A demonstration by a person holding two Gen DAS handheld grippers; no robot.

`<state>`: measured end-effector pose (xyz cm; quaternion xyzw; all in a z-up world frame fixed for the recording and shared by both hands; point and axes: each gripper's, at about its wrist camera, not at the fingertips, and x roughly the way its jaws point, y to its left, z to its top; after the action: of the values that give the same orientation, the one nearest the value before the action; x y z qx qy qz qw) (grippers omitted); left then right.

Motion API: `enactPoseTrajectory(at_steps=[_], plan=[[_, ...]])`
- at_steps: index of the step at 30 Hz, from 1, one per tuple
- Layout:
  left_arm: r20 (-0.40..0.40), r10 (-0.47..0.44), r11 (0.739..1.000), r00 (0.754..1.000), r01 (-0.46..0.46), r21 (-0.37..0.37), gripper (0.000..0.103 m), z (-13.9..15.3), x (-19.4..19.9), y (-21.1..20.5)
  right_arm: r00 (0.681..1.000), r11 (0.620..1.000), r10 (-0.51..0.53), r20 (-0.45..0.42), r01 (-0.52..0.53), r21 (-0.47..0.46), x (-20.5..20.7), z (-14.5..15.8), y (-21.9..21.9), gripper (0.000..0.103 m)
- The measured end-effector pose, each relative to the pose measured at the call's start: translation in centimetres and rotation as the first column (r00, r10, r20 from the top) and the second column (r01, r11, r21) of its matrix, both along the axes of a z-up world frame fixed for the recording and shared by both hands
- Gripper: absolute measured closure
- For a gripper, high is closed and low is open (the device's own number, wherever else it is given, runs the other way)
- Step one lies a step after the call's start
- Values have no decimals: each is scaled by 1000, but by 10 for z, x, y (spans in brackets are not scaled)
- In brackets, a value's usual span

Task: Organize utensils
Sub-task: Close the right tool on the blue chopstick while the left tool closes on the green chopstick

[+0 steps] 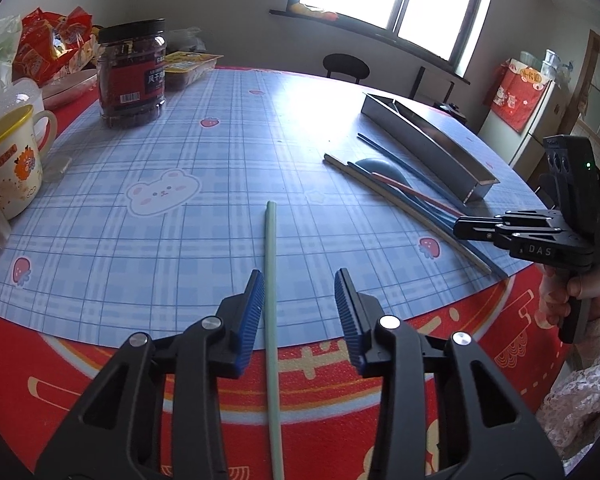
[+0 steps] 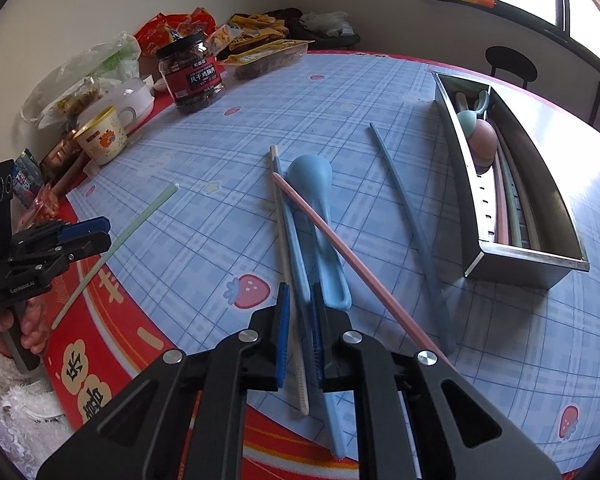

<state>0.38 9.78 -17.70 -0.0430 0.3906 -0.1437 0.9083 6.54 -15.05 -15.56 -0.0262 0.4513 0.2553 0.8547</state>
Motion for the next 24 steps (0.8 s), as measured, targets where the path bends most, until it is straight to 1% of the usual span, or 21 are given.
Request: enactPoseTrajectory(at_steps=[7,14,19,21,24], plan=[[-25,5,1000,1000,-6,-28,66,-4,3,4,1000,1000,-4,-7,4,-14,-1,-5,-4,93],[-39,12,1000,999,-12,-3,67,-6,4,1,1000,998,3,30,-2,-60,4,-7,7,95],[-54,23,1000,998,-23,-2,67,-8,6,2,998,997,11,54,-7,-72,7,-9,12,95],[-59,23,1000,998,-22,6,68,-9,7,0,997,996,17,75,-11,-84,5,-10,14,95],[-66,21,1000,998,-19,24,68,-10,9,-3,997,996,18,81,-11,-88,5,-9,15,95]])
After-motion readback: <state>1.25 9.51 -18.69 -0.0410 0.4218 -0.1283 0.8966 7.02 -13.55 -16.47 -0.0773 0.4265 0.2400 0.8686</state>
